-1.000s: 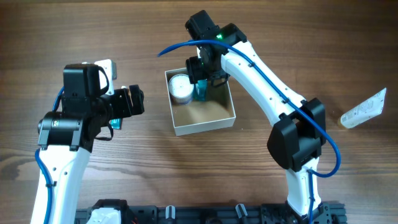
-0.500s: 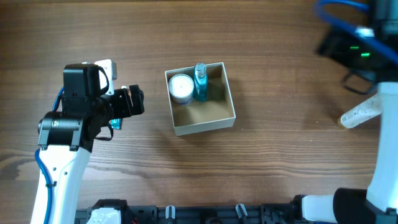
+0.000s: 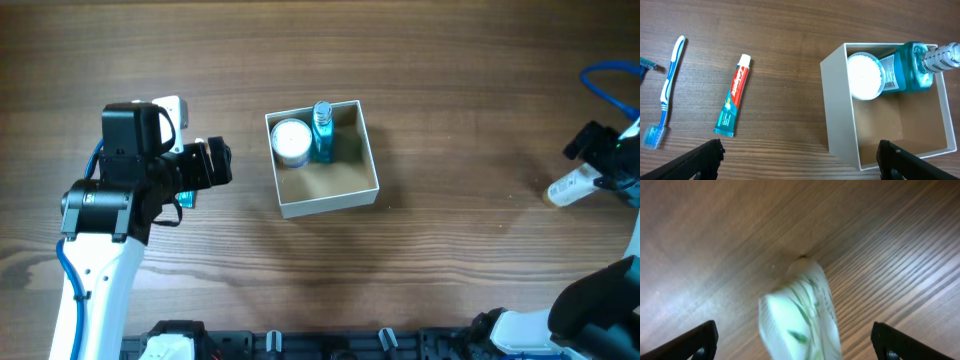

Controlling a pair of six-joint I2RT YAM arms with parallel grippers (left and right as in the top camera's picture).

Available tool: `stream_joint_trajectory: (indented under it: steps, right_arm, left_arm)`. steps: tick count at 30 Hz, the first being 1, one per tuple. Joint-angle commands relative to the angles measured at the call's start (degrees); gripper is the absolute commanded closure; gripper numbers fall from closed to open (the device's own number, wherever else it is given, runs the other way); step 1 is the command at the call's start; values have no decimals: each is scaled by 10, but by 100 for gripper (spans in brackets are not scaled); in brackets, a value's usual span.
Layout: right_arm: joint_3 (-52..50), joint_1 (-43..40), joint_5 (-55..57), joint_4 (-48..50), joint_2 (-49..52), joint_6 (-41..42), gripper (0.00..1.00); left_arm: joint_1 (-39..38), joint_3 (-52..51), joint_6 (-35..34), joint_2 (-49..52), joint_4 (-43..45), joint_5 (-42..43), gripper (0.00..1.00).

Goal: Pack container
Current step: 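Move the right gripper to the white Pantene tube and grasp it, then place the Pantene tube upright in the box with the right gripper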

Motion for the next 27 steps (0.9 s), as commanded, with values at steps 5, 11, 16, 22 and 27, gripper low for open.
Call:
stream_joint_trajectory:
  steps: [5,11,16,22,27]
  right_arm:
    - [-22,-2,-15,44,-3,-23,70]
    - [-22,-2,-15,43,-3,-22,96]
    - [-11,0,-90,11,-6,-7,96]
    - [168,160,-105,-148,-56,-59,96]
    - [325,411,-75,-162,-57,-84,96]
  left_arm:
    - [-2,7,-7,1,1,-5,0]
    - [-2,7,-7,1,1,-5,0]
    - [-2,7,-7,1,1,-5,0]
    - [-2,7,-7,1,1,-5,0]
    - [-2,7,-7,1,1,-5,0]
